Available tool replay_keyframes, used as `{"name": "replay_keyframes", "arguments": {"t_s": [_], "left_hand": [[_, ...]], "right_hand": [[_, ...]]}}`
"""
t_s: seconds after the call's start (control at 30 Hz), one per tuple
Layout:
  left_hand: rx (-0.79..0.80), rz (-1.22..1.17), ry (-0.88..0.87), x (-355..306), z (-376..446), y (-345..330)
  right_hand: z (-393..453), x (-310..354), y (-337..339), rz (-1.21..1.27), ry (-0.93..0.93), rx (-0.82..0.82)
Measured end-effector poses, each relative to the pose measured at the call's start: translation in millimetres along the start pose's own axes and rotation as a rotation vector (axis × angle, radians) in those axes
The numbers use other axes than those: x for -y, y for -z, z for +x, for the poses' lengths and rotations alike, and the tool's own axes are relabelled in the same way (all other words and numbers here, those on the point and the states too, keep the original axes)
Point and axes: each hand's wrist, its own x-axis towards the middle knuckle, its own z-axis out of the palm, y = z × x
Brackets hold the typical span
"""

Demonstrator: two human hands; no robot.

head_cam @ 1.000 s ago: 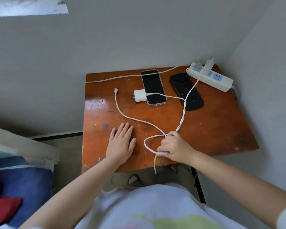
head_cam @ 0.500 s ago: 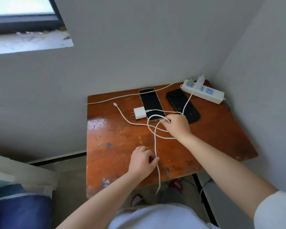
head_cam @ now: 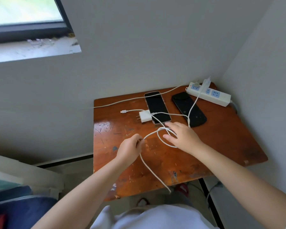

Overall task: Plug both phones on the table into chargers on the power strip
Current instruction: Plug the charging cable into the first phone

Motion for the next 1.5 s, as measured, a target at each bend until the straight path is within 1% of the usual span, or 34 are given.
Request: {"name": "replay_keyframes", "arguments": {"t_s": [0.07,0.1,0.17,0.23,0.3,0.33,0.4,0.43,0.5,0.53,0.6,0.67,0.77,0.87,1.0,1.07,1.17,1.23,1.3,1.37,1.43,1.5], "left_hand": [[-0.014,0.068,-0.001,7.1,-0.6,2.0],[-0.006,0.099,0.007,11.3,-1.2,2.4],[0.080,0.196,0.000,19.5,-5.4,1.9],[0.181,0.289,-0.043,28.6,-12.0,-1.3],[0.206,0.319,-0.097,36.2,-19.1,-3.9],[0.184,0.308,-0.117,39.1,-21.7,-4.9],[0.084,0.299,-0.112,44.5,-22.8,-6.6],[0.020,0.308,-0.082,46.7,-21.8,-7.1],[-0.050,0.343,0.014,50.9,-18.6,-8.2],[-0.039,0.369,0.064,53.8,-17.2,-9.0],[0.014,0.426,0.119,60.7,-16.6,-12.3],[0.030,0.441,0.130,65.2,-17.3,-15.4],[0.017,0.434,0.124,67.3,-17.4,-16.1],[0.012,0.432,0.118,67.8,-17.8,-15.8],[-0.013,0.419,0.116,69.2,-18.1,-16.3],[-0.026,0.424,0.114,69.5,-18.0,-16.1],[-0.030,0.407,0.114,68.4,-17.9,-15.9],[-0.037,0.403,0.110,70.1,-17.4,-16.1],[-0.047,0.418,0.103,72.0,-16.7,-16.9],[-0.054,0.427,0.093,73.3,-16.3,-18.7],[-0.064,0.413,0.090,73.3,-16.1,-19.9],[-0.067,0.403,0.088,71.7,-16.3,-17.8]], "right_hand": [[1.4,2.8,-2.9,0.038,0.007,0.020],[1.1,2.4,-4.2,0.008,0.021,0.069],[-1.9,1.6,-8.6,-0.074,0.030,0.238],[-7.8,0.7,-14.5,-0.145,0.038,0.430],[-15.4,-1.2,-14.8,-0.127,0.036,0.566],[-17.2,-2.2,-11.3,-0.104,0.022,0.603],[-14.4,-6.4,-5.7,-0.021,-0.012,0.602],[-11.1,-5.6,-3.6,0.047,-0.024,0.555],[0.3,-2.5,-4.4,0.142,-0.052,0.376],[9.3,0.6,-6.9,0.114,-0.063,0.291],[26.9,10.4,-15.2,-0.045,-0.081,0.157],[43.8,18.8,-25.7,-0.141,-0.123,0.099],[59.0,22.9,-43.7,-0.215,-0.124,0.151],[50.9,22.8,-49.2,-0.197,-0.099,0.147],[36.5,20.6,-54.9,-0.269,0.052,0.154],[35.2,19.1,-60.6,-0.275,0.087,0.128],[31.0,10.5,-52.1,-0.257,0.057,0.123],[21.5,-2.2,-38.5,-0.388,-0.016,0.187],[11.6,-12.2,-24.1,-0.556,-0.131,0.280],[7.9,-10.5,-13.8,-0.631,-0.227,0.359],[11.8,1.9,-13.9,-0.587,-0.221,0.374],[20.7,20.4,-26.2,-0.454,-0.127,0.301]]}}
